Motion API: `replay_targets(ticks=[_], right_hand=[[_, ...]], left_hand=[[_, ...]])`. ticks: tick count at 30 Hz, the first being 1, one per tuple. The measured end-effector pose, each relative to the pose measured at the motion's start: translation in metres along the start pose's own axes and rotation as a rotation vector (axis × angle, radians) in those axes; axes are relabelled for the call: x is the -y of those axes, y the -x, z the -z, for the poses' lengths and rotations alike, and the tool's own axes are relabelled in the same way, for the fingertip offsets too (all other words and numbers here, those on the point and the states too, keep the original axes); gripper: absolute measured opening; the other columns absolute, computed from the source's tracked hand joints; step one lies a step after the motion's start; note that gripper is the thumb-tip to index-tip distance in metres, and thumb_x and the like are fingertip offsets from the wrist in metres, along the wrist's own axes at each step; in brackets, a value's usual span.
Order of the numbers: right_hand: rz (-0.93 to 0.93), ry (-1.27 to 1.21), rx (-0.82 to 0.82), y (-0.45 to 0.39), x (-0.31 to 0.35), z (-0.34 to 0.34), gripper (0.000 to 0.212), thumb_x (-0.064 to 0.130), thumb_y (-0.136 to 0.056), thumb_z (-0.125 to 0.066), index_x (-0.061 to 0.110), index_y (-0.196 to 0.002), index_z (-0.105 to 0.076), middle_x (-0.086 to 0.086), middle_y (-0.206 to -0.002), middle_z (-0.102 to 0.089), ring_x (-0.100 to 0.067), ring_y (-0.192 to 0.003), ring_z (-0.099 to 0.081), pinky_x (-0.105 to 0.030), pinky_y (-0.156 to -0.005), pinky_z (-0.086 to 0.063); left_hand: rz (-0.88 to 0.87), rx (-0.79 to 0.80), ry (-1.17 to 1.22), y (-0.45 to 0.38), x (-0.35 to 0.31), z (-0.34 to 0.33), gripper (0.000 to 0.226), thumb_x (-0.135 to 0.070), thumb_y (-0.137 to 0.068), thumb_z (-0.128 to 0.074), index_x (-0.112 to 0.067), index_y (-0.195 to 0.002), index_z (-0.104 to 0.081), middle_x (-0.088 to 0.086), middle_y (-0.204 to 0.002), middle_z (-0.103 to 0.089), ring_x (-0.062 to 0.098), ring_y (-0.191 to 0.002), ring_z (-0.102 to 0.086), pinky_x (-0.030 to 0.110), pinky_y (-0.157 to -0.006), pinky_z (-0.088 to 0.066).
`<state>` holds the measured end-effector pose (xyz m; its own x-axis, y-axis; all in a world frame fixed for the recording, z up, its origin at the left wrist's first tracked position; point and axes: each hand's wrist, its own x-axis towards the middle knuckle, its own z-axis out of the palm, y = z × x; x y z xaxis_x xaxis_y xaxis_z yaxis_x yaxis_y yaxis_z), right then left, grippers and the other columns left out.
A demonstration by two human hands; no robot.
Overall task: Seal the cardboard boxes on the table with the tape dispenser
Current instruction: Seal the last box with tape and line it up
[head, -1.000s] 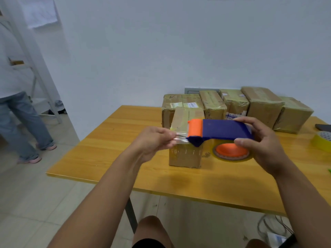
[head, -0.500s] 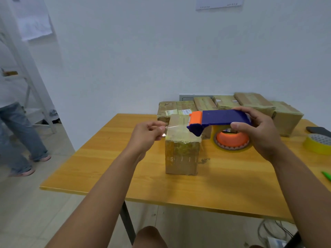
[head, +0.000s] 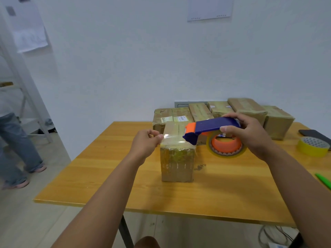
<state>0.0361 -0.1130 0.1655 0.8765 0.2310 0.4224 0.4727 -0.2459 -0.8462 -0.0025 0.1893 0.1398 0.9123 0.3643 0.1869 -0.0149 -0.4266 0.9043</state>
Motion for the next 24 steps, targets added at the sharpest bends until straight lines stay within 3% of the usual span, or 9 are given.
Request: replay_targets(ticks=[5,9,16,19,22,24], right_hand=[[-0.041,0.062,0.032,-0.008,0.001,-0.004,0.042,0.033,-0.081,-0.076,0.026,-0.12,-0.062,0.003,-0.113,-0.062,-0.019,-0.101,-0.062,-0.036,-0.084,-0.054],[-0.056,0.118,0.058,-0.007,-0.001,-0.008,0.043,0.035,-0.082,-0.075,0.025,-0.121,-0.06,0.005,-0.112,-0.059,-0.016,-0.099,-0.059,-0.031,-0.077,-0.049],[-0.076,0.139,0.066,-0.003,-0.01,-0.012,0.05,0.043,-0.079,-0.077,0.024,-0.122,-0.061,0.003,-0.111,-0.06,-0.015,-0.095,-0.057,-0.027,-0.071,-0.043],[-0.083,0.126,0.063,0.0,-0.014,-0.012,0.054,0.051,-0.07,-0.073,0.027,-0.118,-0.062,0.004,-0.11,-0.061,-0.017,-0.097,-0.058,-0.03,-0.074,-0.047],[-0.096,0.099,0.057,0.001,-0.017,-0.011,0.051,0.049,-0.071,-0.075,0.029,-0.117,-0.063,0.002,-0.113,-0.061,-0.02,-0.099,-0.06,-0.034,-0.078,-0.051],[-0.1,0.088,0.055,0.001,-0.018,-0.011,0.051,0.05,-0.07,-0.072,0.029,-0.116,-0.063,0.003,-0.114,-0.061,-0.019,-0.099,-0.06,-0.033,-0.078,-0.051]], left_hand=[[-0.009,-0.033,-0.235,0.002,0.004,-0.009,0.022,-0.03,-0.093,-0.066,-0.018,-0.111,-0.062,-0.001,-0.089,-0.061,0.018,-0.088,-0.06,0.03,-0.071,-0.046],[-0.055,-0.067,-0.361,0.005,0.008,-0.012,0.028,-0.03,-0.095,-0.063,-0.016,-0.119,-0.06,-0.002,-0.092,-0.06,0.017,-0.087,-0.057,0.029,-0.071,-0.043],[-0.002,-0.036,-0.265,0.005,0.013,-0.011,0.037,-0.033,-0.094,-0.064,-0.017,-0.126,-0.058,-0.002,-0.096,-0.057,0.015,-0.089,-0.056,0.028,-0.071,-0.045],[0.021,-0.045,-0.249,0.007,0.018,-0.009,0.042,-0.039,-0.093,-0.063,-0.021,-0.13,-0.054,0.0,-0.109,-0.058,0.015,-0.094,-0.056,0.028,-0.072,-0.045],[-0.213,-0.129,-0.279,0.015,0.026,-0.013,0.037,-0.034,-0.097,-0.057,-0.022,-0.132,-0.055,-0.002,-0.127,-0.054,0.011,-0.109,-0.053,0.028,-0.085,-0.048],[-0.407,-0.096,-0.271,0.023,0.033,-0.018,0.034,-0.027,-0.098,-0.055,-0.02,-0.132,-0.058,-0.006,-0.133,-0.054,0.007,-0.121,-0.048,0.03,-0.099,-0.045]])
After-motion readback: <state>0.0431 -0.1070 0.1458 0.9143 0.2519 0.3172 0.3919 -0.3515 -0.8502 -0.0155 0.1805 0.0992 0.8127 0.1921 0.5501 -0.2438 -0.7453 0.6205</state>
